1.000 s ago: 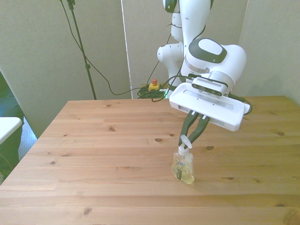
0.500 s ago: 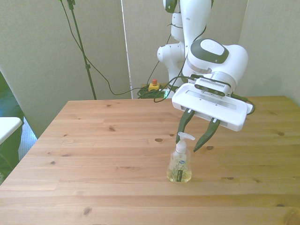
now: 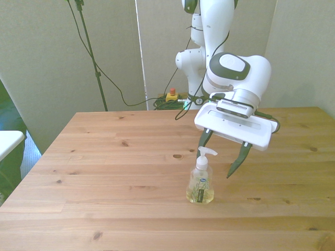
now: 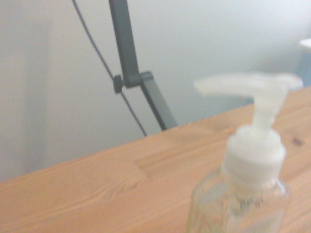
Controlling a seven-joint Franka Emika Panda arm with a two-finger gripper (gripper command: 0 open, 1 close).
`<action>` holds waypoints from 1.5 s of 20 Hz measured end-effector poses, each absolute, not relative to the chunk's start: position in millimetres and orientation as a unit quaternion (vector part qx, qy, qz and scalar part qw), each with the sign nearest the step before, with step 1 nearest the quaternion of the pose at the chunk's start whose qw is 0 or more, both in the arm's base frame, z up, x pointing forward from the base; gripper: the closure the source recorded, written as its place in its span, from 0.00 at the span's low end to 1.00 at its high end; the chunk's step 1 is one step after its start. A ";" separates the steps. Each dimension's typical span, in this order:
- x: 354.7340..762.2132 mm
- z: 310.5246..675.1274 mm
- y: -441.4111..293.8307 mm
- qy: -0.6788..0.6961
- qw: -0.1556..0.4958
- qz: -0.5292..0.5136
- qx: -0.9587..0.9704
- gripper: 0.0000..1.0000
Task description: Stand the sanitizer
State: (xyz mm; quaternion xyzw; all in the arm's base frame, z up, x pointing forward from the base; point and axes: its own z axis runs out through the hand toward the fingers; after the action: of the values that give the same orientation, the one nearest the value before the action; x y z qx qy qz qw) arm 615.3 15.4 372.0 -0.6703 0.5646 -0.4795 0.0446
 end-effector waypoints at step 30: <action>492.0 538.9 -29.5 0.465 -0.002 -0.139 -0.874 0.00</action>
State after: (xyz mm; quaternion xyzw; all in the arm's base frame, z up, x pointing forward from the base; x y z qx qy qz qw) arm 492.0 -29.5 538.9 -0.8744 0.4650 -0.1386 -0.0019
